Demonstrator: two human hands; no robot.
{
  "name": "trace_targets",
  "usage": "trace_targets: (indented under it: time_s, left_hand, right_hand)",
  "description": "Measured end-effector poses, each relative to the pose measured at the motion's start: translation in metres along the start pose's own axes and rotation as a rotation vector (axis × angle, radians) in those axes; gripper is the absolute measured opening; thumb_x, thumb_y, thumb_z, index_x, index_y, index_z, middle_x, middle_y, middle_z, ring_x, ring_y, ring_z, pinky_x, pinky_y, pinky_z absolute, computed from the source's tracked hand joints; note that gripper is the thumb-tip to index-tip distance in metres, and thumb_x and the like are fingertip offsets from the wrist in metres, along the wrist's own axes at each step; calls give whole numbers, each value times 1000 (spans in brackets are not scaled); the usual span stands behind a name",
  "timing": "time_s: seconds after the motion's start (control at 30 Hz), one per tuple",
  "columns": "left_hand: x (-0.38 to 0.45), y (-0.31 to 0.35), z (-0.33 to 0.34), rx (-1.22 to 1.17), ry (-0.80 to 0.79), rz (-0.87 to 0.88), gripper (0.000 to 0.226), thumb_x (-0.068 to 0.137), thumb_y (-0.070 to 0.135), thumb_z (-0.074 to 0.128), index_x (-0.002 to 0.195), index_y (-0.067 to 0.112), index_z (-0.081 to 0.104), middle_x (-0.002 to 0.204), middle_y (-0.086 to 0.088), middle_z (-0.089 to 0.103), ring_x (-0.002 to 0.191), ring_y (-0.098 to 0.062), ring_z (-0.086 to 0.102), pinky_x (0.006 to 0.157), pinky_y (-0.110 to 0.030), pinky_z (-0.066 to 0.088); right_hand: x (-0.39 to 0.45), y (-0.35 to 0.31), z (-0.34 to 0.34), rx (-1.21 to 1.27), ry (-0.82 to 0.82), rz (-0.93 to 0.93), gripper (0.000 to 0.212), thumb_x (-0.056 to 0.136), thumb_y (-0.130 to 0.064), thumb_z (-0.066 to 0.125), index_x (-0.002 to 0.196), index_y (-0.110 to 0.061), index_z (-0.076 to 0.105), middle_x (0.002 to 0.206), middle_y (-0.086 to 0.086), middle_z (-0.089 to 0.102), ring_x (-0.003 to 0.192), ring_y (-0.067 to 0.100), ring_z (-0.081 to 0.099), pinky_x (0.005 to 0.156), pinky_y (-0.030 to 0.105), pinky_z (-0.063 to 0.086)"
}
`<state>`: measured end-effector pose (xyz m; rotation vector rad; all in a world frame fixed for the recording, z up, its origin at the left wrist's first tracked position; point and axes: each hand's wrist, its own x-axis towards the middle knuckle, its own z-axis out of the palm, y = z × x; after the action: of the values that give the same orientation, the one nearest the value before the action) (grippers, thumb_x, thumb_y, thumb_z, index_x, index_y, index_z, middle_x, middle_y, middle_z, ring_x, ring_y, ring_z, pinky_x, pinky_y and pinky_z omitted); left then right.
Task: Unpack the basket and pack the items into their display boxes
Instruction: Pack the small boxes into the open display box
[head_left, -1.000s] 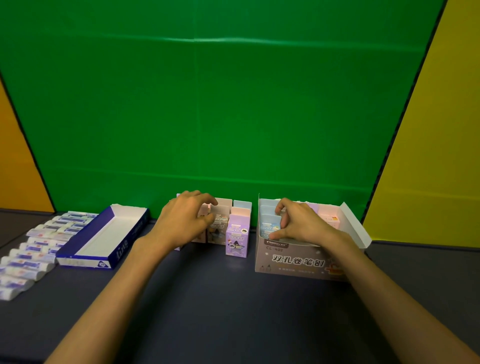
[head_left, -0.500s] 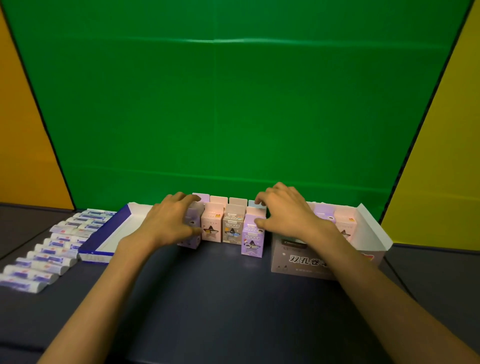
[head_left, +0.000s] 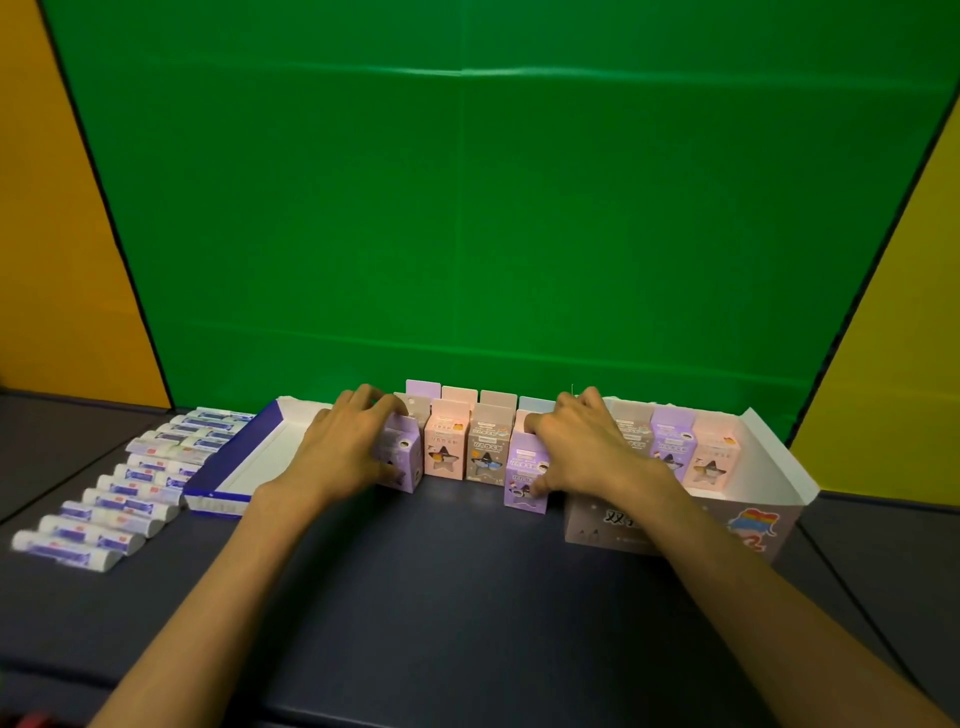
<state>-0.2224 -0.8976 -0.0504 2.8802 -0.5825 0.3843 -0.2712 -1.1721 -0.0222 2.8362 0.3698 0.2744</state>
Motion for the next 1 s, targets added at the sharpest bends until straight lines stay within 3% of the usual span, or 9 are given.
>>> trace_targets:
  time_s: [0.17,0.37,0.5,0.63,0.73,0.9,1.0]
  left_hand:
    - [1,-1,-3,44,30,28,52,71,33,83,113,27,53,115,4,59,105,-22,48,77,-34,36]
    - [6,0,-18,-136,30,13,50,65,39,88,98,29,53,97,6,64,85,-21,57,66,-34,41]
    - [13,16,-37,-362,106,19,52,58,49,88,96,30,59,93,13,67,84,-18,62,75,-40,52]
    - [20,51,-58,-512,228,71,42,68,39,90,98,24,64,91,10,69,82,-12,63,72,-34,51]
    - [24,86,-71,-658,309,103,36,75,32,85,103,23,64,93,11,68,81,-9,63,70,-26,50]
    - [37,144,-77,-814,330,197,35,79,28,82,107,21,64,96,13,66,85,-6,62,73,-21,52]
    - [48,173,-67,-790,273,246,37,77,27,84,107,21,63,98,11,67,88,-6,62,76,-27,53]
  right_hand:
    - [1,7,-8,217,36,-3,54,67,-64,78,104,-30,58,86,-9,53,91,17,44,81,36,26]
    - [-7,33,-33,823,88,29,38,72,-45,86,95,-25,65,91,-9,70,84,14,64,76,36,50]
    - [-19,60,-45,991,193,71,33,75,-35,85,100,-24,66,90,-8,73,80,11,66,73,34,52]
    - [-35,92,-49,1048,247,130,34,76,-29,86,103,-21,66,91,-4,75,84,22,68,83,44,54]
    - [-51,119,-47,1012,251,173,35,75,-26,86,102,-21,65,90,-2,75,81,21,69,81,45,54]
    - [-73,156,-33,843,112,233,35,75,-29,87,99,-20,63,83,-8,72,69,5,68,61,21,50]
    - [-76,167,-15,720,21,241,36,75,-28,86,100,-18,61,87,-7,68,75,9,64,62,25,49]
